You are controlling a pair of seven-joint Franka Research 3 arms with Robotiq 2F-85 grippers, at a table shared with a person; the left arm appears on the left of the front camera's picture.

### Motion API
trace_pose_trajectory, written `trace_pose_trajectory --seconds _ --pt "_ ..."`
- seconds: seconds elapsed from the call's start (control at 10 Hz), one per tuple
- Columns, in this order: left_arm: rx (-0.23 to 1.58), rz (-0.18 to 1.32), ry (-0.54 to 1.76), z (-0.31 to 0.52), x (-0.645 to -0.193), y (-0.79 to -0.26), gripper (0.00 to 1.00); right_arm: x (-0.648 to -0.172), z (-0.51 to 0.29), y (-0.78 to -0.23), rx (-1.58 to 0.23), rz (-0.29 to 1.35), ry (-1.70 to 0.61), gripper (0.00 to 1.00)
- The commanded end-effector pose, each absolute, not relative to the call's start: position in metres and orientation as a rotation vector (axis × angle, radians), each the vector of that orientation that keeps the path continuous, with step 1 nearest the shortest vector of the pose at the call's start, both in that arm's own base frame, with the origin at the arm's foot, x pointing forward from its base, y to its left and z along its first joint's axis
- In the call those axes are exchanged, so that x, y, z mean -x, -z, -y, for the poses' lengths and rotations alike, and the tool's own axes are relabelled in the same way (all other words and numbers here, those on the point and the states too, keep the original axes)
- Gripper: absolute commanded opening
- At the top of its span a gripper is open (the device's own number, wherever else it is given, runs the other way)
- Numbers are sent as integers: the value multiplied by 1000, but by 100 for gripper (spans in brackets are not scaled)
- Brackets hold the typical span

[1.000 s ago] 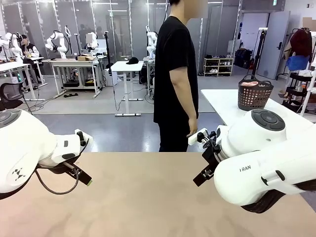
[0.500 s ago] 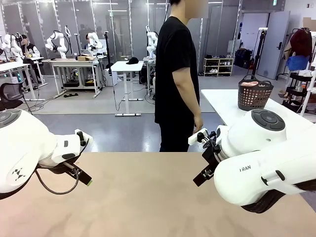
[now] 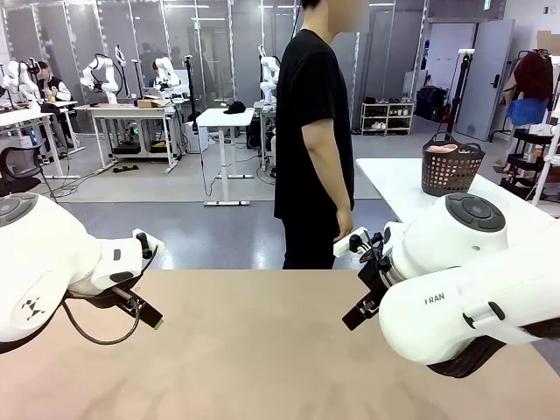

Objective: Fold the towel.
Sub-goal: Grab the top end of the 100 cm Hotel Towel extended by the human.

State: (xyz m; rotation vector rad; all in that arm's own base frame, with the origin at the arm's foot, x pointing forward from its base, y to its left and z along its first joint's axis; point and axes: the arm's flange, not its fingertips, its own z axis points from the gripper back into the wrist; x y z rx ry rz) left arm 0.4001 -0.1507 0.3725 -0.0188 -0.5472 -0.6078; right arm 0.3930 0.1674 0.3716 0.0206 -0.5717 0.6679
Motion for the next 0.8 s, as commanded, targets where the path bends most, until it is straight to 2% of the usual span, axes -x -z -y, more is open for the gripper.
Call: trace_pose_trajectory --seconds 0.0,0.2,0.5,0.7 --pt "19 547 608 151 -400 -373 100 -393 -167 -372 -21 572 -668 100" --pt "-5 577 593 137 -415 -421 100 -401 -153 -424 -17 620 -673 100" --pt "278 498 541 91 -420 -496 100 -402 -98 -502 -263 535 -628 100" --pt "598 478 481 40 -409 -516 100 -392 -49 -519 -514 486 -584 100"
